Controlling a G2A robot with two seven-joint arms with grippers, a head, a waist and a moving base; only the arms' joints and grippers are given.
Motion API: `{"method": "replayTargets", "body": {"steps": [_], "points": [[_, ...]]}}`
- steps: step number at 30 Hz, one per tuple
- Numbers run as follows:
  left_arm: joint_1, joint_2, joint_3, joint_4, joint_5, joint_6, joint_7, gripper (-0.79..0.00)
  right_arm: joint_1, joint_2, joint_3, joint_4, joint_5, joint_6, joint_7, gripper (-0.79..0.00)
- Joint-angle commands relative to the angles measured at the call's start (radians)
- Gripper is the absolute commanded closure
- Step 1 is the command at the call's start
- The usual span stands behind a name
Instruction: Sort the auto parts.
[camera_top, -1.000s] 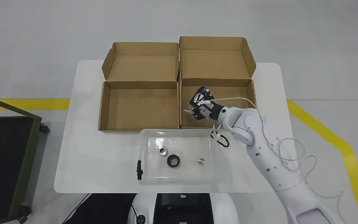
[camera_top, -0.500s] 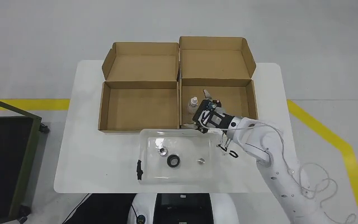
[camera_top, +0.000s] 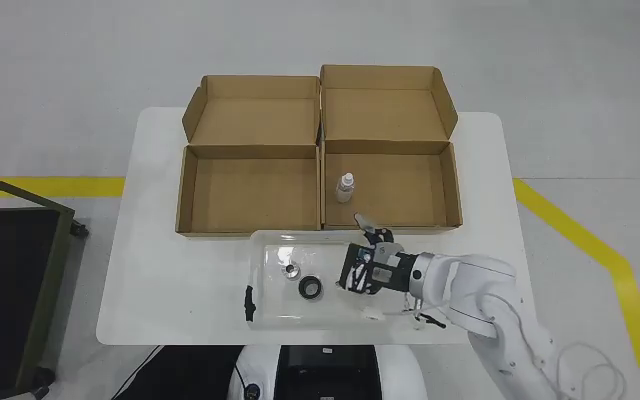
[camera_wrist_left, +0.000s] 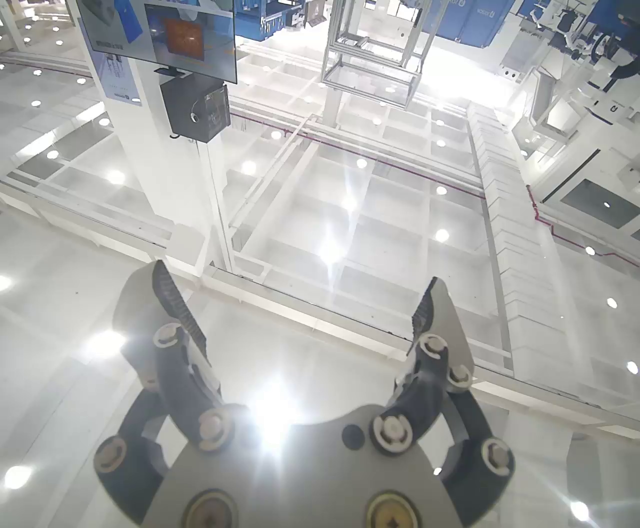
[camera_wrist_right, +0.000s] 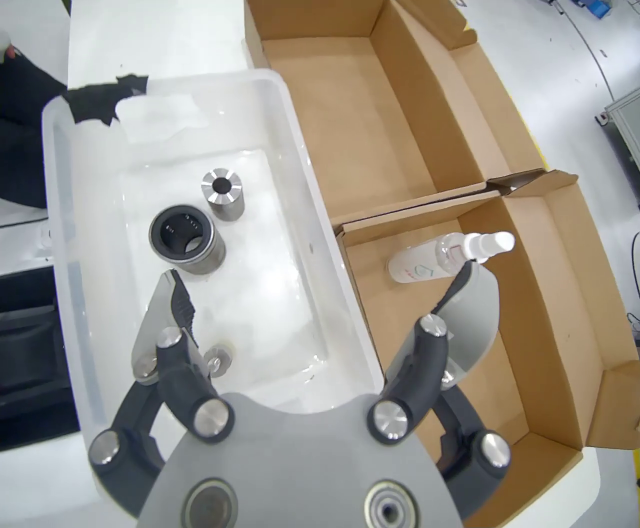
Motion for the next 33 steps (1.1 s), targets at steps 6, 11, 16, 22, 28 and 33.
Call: {"method": "replayTargets", "body": {"steps": [6,11,16,22,28,33], "points": [[0.0,0.0,0.0,0.0,0.0,0.0,0.0,-0.785,-0.029,0.014,0.001,-0.03,-0.012,-0.043,0.099,-0.785],[0.0,0.0,0.0,0.0,0.0,0.0,0.0,-0.785,-0.042,0.021,-0.007,-0.042,-0.016,-0.056,0.143,-0.785],[0.0,0.0,0.0,0.0,0.0,0.0,0.0,-0.785,-0.055,0.03,-0.008,-0.039,-0.019,-0.087,0.163,-0.785],[0.0,0.0,0.0,0.0,0.0,0.0,0.0,-0.785,-0.053,0.037,-0.028,-0.031,-0.047,-0.1,0.185,-0.773],[0.0,0.0,0.0,0.0,0.0,0.0,0.0,-0.785,-0.027,0.038,-0.076,-0.007,-0.069,-0.097,0.213,-0.686],[0.0,0.0,0.0,0.0,0.0,0.0,0.0,-0.785,-0.004,0.039,-0.121,0.018,-0.083,-0.092,0.232,-0.659]]}}
